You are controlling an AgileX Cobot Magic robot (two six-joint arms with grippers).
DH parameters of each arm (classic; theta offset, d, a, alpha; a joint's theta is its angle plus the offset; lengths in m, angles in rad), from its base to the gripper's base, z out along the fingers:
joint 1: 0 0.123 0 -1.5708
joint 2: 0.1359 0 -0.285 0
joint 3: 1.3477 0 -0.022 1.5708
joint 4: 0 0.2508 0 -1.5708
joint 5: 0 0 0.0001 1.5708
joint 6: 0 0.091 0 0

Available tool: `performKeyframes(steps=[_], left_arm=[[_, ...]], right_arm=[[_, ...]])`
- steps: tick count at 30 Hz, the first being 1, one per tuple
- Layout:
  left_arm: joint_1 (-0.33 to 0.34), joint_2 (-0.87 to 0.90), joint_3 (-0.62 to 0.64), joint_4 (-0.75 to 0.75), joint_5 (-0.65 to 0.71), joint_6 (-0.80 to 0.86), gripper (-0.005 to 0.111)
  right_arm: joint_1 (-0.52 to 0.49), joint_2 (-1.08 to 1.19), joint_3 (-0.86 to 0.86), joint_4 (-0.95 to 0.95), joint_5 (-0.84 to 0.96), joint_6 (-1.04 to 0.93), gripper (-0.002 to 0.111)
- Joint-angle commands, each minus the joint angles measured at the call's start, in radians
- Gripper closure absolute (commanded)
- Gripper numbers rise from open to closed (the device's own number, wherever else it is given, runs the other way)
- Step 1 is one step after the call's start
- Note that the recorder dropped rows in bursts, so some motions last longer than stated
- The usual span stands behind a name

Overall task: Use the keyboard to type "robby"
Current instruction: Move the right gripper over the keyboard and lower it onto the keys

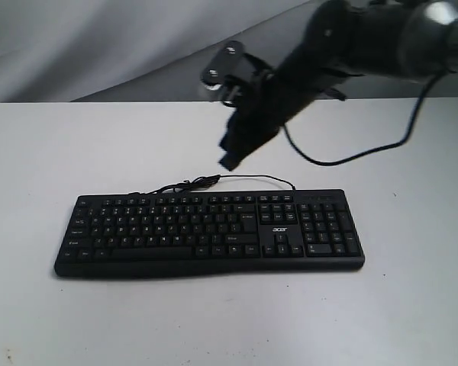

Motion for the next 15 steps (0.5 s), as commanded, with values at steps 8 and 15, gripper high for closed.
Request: performKeyframes(steps=[8,15], left_arm=[[0.002,-0.003,0.004,-0.008,-0.005,-0.004,0.106],[0.002,-0.003,0.004,-0.008,-0.005,-0.004,0.106]], right_arm=[[0.248,0.313,-0.405,-0.016,0.083,0.058,0.108],[0.255,0.394,-0.476,-0.037,0.137,0.107,0.108]])
